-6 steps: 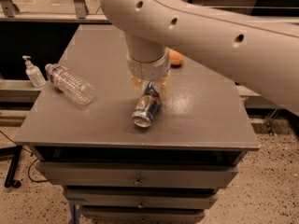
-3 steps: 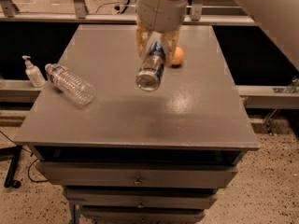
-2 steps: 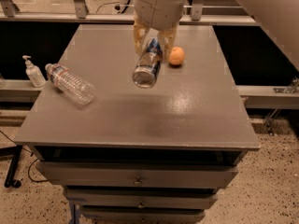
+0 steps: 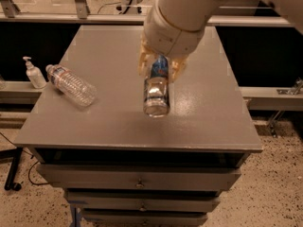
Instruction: Place redbull can upright
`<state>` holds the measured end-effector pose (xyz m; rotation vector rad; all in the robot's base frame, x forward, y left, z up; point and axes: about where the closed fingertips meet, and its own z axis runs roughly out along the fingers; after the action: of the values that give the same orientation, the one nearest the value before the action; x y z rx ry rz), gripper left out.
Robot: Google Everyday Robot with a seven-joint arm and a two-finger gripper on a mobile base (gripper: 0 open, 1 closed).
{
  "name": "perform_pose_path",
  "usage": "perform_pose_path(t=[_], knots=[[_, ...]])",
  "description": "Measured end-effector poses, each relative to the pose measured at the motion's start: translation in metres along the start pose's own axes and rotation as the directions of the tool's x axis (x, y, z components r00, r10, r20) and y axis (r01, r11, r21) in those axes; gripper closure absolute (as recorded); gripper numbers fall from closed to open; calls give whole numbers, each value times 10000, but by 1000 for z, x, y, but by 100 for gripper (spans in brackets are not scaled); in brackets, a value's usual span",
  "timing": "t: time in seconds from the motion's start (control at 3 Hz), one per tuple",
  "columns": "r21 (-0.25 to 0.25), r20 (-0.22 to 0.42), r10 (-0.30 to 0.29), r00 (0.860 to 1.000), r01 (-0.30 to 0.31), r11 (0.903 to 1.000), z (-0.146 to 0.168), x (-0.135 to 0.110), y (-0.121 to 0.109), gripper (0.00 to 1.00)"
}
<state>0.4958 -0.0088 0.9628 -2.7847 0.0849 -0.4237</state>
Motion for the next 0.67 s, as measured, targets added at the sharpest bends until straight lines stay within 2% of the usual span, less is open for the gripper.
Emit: perform_pose_path(t=[0.33,0.67], knots=[[1639,-436,-47,9990,118,9864,2,-2,20,100],[3878,-1540,453,9870,181,9216,-11,37,28,100]])
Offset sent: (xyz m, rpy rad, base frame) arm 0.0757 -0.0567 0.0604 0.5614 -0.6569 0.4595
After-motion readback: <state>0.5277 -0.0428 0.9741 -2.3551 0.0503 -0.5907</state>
